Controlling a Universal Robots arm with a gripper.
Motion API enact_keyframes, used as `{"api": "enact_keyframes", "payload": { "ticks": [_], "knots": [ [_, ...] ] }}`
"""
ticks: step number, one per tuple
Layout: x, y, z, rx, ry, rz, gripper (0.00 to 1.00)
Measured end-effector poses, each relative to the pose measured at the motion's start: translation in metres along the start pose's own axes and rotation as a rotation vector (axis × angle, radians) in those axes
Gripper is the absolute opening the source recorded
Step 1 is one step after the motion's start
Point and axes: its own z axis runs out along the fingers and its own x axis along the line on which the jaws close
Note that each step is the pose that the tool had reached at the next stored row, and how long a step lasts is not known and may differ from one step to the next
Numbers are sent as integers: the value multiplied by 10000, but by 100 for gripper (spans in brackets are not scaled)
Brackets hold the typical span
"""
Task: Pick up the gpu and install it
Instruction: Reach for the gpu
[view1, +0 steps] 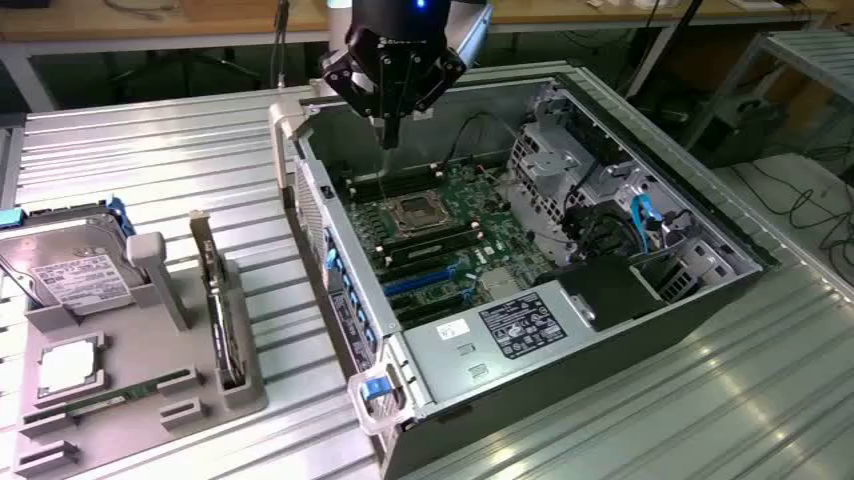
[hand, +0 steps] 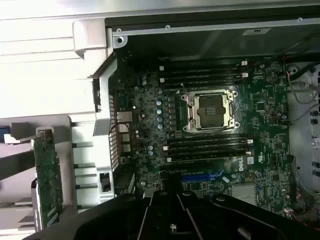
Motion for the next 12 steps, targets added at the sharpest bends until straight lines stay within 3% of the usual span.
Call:
{"api": "enact_keyframes", "payload": {
  "ticks": [4,12],
  "knots": [
    [220,-21,-6,0,0,0,11],
    [302,-28,-7,-1,0,0,11]
  ]
}}
